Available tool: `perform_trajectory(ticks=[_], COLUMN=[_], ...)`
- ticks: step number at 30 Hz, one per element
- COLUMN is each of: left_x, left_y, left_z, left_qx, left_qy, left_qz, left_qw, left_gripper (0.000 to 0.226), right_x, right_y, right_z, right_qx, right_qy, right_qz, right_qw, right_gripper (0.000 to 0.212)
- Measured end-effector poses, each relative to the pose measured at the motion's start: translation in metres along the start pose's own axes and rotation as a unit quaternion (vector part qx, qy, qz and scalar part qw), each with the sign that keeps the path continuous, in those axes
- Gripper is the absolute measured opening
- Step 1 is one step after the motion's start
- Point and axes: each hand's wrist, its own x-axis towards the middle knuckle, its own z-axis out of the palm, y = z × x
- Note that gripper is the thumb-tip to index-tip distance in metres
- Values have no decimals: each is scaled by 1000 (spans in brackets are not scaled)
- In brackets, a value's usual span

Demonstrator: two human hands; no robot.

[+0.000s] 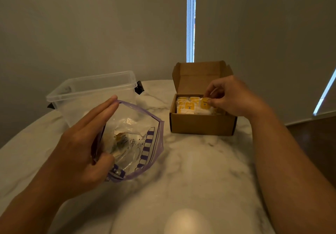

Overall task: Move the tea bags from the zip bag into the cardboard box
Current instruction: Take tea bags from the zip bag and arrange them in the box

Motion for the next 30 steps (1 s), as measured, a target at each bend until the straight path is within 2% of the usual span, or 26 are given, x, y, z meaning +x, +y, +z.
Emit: perform_trajectory(ticks=[3,6,9,11,14,17,21,25,30], left_x=[0,0,-1,-1,2,11,31,47,53], left_y=[1,1,1,1,4,5,3,-3,-6], left_z=[-1,-1,-2,-2,-4,-4,-7,-19,-20], left_qx=[-1,6,6,3,2,15,60,96,130], left_qy=[0,-3,-4,-5,-8,-11,-72,-133,-171], left_qz=[3,10,6,1,-2,0,0,0,-1], left_qw=[1000,1000,1000,1000,1000,1000,996,986,977], left_gripper=[81,81,81,82,80,79,85,87,88], right_x=[2,8,12,10,2,-8,-17,-26,-40], right_y=[2,6,8,3,-13,-34,-56,-74,-95], right_z=[3,9,13,11,9,14,23,26,36], right_qx=[-41,-75,-92,-99,-83,-32,65,152,201], right_qy=[-42,-32,5,56,125,144,107,61,-18], right_qz=[13,26,35,27,-17,-78,-114,-149,-201], right_qw=[998,996,995,993,989,986,985,975,959], right_gripper=[16,18,21,24,24,14,7,11,8])
